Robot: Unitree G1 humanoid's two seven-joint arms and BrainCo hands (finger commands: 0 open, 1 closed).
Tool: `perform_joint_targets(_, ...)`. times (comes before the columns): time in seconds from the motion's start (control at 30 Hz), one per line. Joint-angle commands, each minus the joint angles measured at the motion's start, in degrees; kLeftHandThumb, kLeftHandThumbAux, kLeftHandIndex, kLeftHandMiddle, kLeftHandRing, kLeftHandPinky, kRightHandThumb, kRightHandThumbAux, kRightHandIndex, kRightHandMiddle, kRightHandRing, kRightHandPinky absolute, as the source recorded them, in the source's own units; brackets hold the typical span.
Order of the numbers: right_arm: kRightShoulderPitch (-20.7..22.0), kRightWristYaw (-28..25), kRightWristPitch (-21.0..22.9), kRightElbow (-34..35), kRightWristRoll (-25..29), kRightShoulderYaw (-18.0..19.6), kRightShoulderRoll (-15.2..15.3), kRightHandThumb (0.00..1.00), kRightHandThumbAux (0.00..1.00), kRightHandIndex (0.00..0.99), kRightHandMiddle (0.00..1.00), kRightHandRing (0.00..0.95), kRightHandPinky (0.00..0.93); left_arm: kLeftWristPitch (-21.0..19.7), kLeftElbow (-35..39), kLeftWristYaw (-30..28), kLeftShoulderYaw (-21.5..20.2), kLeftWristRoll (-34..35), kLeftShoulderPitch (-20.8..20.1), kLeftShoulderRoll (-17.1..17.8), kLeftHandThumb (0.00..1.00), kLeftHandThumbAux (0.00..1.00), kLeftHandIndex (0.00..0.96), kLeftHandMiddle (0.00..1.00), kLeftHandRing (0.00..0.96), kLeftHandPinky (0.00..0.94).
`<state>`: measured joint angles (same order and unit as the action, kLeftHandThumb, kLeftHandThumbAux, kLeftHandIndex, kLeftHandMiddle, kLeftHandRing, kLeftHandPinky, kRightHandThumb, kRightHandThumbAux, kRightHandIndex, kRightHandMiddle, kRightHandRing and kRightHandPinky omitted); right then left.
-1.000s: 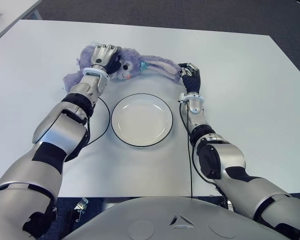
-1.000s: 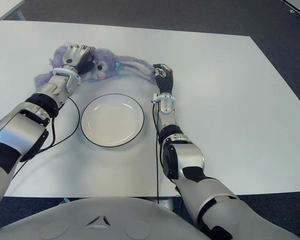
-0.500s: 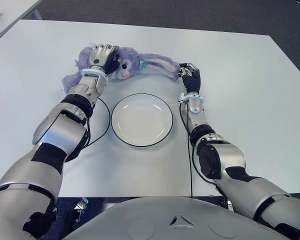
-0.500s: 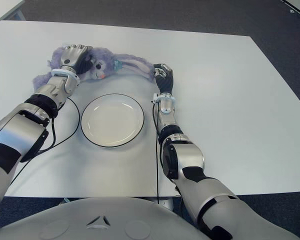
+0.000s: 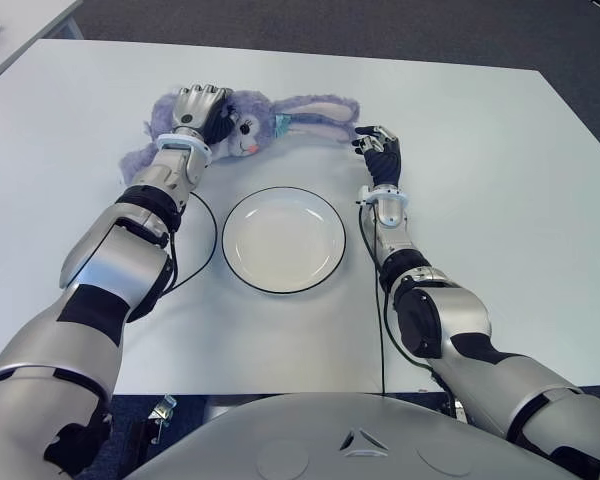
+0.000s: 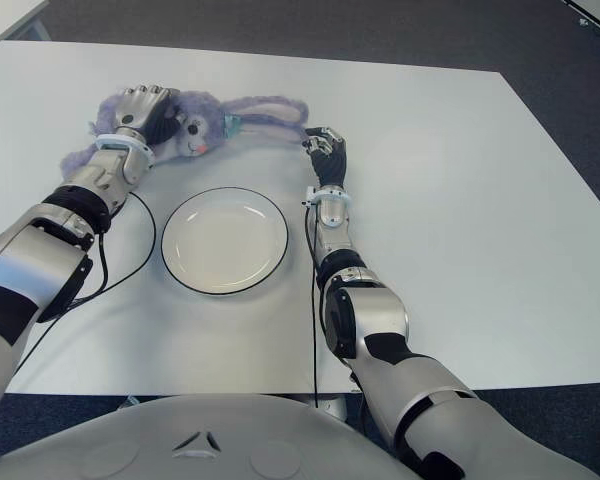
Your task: Put the doll into the plate.
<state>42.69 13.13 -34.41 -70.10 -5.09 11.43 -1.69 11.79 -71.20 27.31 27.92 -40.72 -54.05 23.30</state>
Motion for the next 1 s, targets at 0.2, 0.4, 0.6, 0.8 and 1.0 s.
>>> perform_joint_targets(0.2, -13.1, 0.1, 3.3, -7.0, -0.2, 0.1, -1.1, 0.726, 0.73, 0.416, 0.344, 0.425, 0.367, -2.1, 2.1, -4.6, 0.9, -1.0, -0.8, 2.9, 0.742, 0.694, 0.442, 0.824, 0.813, 0.774)
perform_joint_targets(0.4, -12.9, -0.5, 3.7, -7.1, 0.2, 0.4, -1.1, 0.727, 0.729, 0.417, 0.345, 0.436, 0.369, -2.7, 4.5, -4.8, 1.1, -1.7, -1.1, 3.8, 0.742, 0.694, 0.442, 0.825, 0.816, 0.793)
perform_joint_targets(0.6, -12.8, -0.3, 3.5, -7.1, 0.3, 0.6, -1.3, 0.727, 0.73, 0.416, 0.348, 0.441, 0.362, -2.8, 10.0, -4.9, 0.8, -2.2, 0.1, 5.6, 0.741, 0.694, 0.442, 0.822, 0.814, 0.776)
perform_joint_targets(0.8, -12.8, 0.0, 3.4, -7.1, -0.3, 0.2, -1.2, 0.725, 0.73, 0.415, 0.351, 0.426, 0.343, -2.9, 16.2, -6.6, 0.7, -2.6, 1.4, 7.6, 0.742, 0.694, 0.442, 0.821, 0.815, 0.784)
perform_joint_targets(1.0, -12.8, 0.0, 3.4, -7.1, -0.5, -0.1, -1.1, 0.722, 0.73, 0.415, 0.353, 0.404, 0.346, -4.3, 22.5, -9.5, 0.3, -2.9, 2.8, 9.2, 0.742, 0.694, 0.442, 0.818, 0.812, 0.772)
